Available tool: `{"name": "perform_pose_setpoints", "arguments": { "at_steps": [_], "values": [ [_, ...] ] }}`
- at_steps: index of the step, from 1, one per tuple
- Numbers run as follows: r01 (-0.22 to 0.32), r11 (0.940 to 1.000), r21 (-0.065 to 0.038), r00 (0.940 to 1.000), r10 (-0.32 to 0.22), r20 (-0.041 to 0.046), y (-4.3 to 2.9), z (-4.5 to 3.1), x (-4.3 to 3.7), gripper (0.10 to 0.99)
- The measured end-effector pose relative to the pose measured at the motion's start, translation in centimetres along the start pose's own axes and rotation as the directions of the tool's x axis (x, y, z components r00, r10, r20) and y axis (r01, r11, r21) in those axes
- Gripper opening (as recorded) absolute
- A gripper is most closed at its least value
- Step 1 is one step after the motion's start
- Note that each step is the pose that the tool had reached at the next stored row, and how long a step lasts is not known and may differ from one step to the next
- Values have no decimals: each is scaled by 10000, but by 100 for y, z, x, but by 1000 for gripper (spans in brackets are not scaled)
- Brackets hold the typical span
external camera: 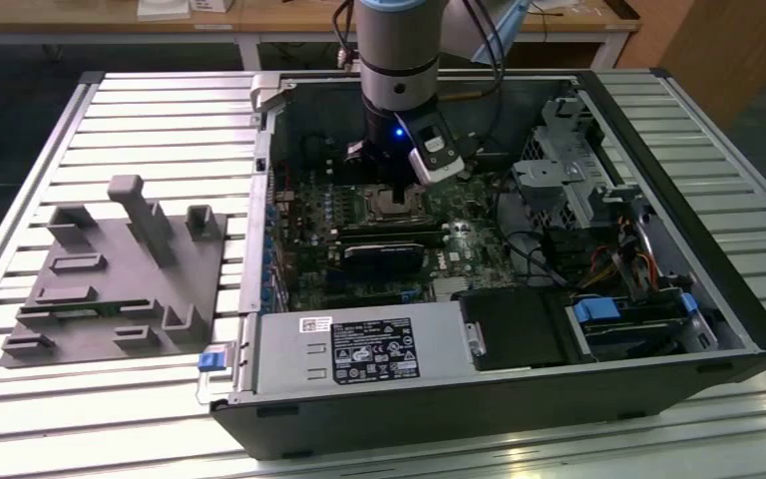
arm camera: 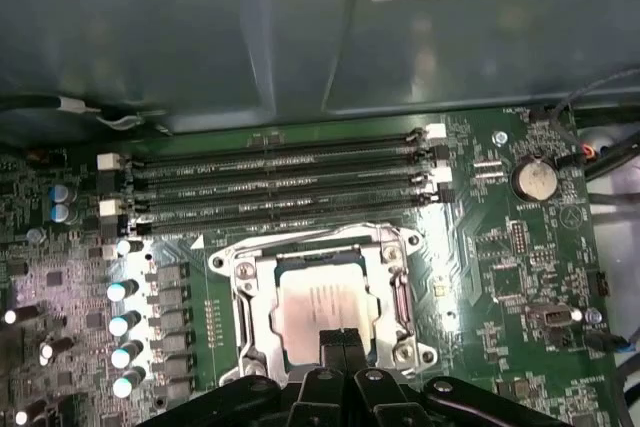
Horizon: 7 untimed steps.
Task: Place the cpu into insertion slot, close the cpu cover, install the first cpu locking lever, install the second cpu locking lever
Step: 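Install the second cpu locking lever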
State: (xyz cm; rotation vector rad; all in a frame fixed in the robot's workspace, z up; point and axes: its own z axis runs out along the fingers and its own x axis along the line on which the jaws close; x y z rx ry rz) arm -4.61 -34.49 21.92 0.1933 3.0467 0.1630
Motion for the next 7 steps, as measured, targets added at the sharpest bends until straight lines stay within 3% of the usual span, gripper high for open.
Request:
{"name": "perform_pose_setpoints", "arguments": {
  "at_steps": [7],
  "values": [
    [0, 10000, 1, 10000, 0, -3, 3, 7, 1, 106]
  ]
}}
